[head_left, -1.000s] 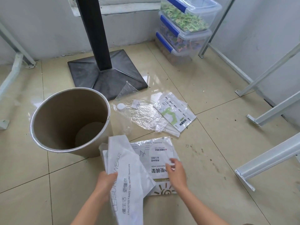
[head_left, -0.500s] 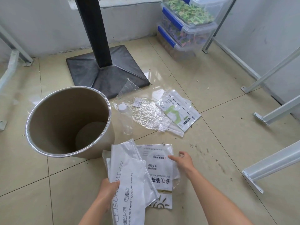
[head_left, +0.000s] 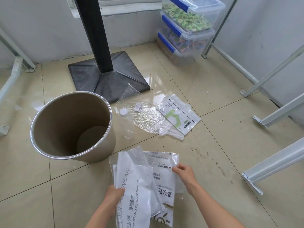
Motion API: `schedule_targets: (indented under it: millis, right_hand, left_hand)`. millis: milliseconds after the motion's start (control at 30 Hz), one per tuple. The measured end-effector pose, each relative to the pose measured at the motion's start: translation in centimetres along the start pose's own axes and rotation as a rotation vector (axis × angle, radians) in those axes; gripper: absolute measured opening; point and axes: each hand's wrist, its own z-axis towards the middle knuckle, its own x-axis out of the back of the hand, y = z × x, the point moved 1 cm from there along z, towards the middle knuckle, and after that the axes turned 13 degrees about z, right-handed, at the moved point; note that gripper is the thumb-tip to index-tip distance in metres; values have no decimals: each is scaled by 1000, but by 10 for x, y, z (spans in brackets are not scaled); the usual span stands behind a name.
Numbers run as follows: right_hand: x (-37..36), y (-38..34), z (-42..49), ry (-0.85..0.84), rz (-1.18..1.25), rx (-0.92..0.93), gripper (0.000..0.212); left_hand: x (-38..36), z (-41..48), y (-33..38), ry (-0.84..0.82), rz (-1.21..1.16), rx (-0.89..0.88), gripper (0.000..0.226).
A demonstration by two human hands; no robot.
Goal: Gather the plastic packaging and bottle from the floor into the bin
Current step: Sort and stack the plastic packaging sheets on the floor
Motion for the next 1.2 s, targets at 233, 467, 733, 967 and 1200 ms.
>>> schedule_targets:
  millis: [233, 467, 733, 967, 1200]
  right_hand:
    - [54, -67, -29, 184, 289, 168, 41]
    - [95, -132, -70, 17, 130, 551, 17]
    - [-7, -74, -116, -520, -690, 748, 15]
    - [-23, -36, -135, -643, -810, 796, 14]
    - [-29, -29, -132, -808, -850, 569, 19]
  left_hand:
    - [-16, -4, 20, -79, 9, -84, 28]
    - [-37, -32, 64, -259, -41, -202, 25]
    - [-44, -39, 95, -372, -263, -195, 30]
    - [-34, -25, 79, -452, -433, -146, 54]
    - [-41, -6, 47, -262, -195, -86, 58]
